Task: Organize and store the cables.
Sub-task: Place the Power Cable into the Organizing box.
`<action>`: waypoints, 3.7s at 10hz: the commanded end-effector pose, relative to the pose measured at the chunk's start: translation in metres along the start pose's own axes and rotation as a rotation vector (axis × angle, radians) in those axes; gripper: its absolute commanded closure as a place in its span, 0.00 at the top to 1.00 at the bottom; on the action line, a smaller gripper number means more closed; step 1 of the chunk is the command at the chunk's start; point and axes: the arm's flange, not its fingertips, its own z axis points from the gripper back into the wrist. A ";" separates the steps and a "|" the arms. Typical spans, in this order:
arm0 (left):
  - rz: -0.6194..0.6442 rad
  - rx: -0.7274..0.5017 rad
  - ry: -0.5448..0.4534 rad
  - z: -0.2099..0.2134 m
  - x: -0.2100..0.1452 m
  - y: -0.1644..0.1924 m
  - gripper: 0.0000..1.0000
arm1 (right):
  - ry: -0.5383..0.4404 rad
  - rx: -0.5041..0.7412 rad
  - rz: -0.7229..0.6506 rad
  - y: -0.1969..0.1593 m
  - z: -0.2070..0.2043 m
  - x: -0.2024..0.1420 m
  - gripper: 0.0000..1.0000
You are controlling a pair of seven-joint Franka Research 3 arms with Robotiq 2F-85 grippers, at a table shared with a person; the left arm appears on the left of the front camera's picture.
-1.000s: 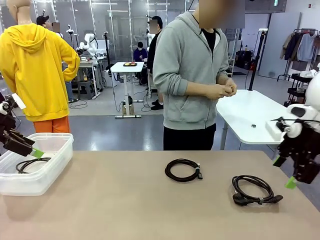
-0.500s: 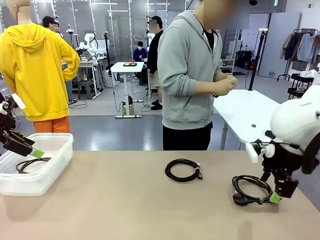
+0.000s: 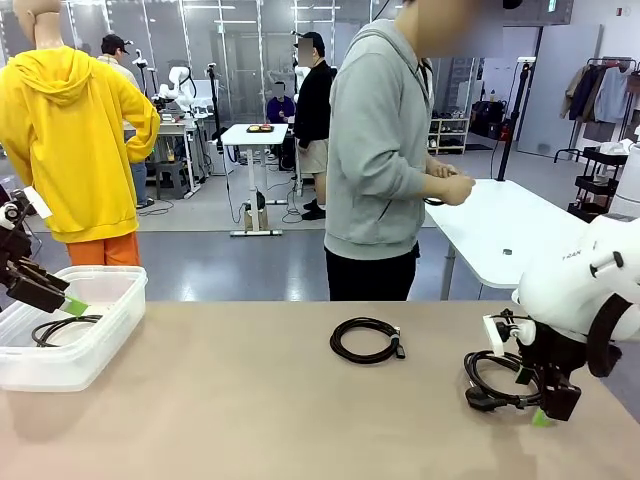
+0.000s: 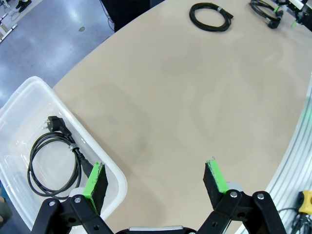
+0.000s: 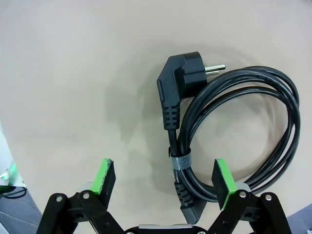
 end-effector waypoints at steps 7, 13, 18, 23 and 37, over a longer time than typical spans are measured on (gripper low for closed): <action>0.018 0.014 -0.013 -0.002 0.002 0.001 1.00 | 0.001 -0.024 -0.003 -0.010 -0.015 0.007 0.00; 0.018 0.014 -0.013 -0.002 0.002 0.001 1.00 | 0.037 -0.047 0.000 -0.011 0.025 0.022 0.00; 0.018 0.014 -0.013 -0.002 0.002 0.001 1.00 | 0.038 -0.035 -0.041 0.007 0.088 0.057 0.00; 0.018 0.014 -0.013 -0.002 0.002 0.001 1.00 | -0.001 -0.050 -0.032 0.030 0.100 0.164 0.00; 0.018 0.014 -0.013 -0.002 0.002 0.001 1.00 | -0.010 -0.045 0.096 0.087 -0.042 0.374 0.00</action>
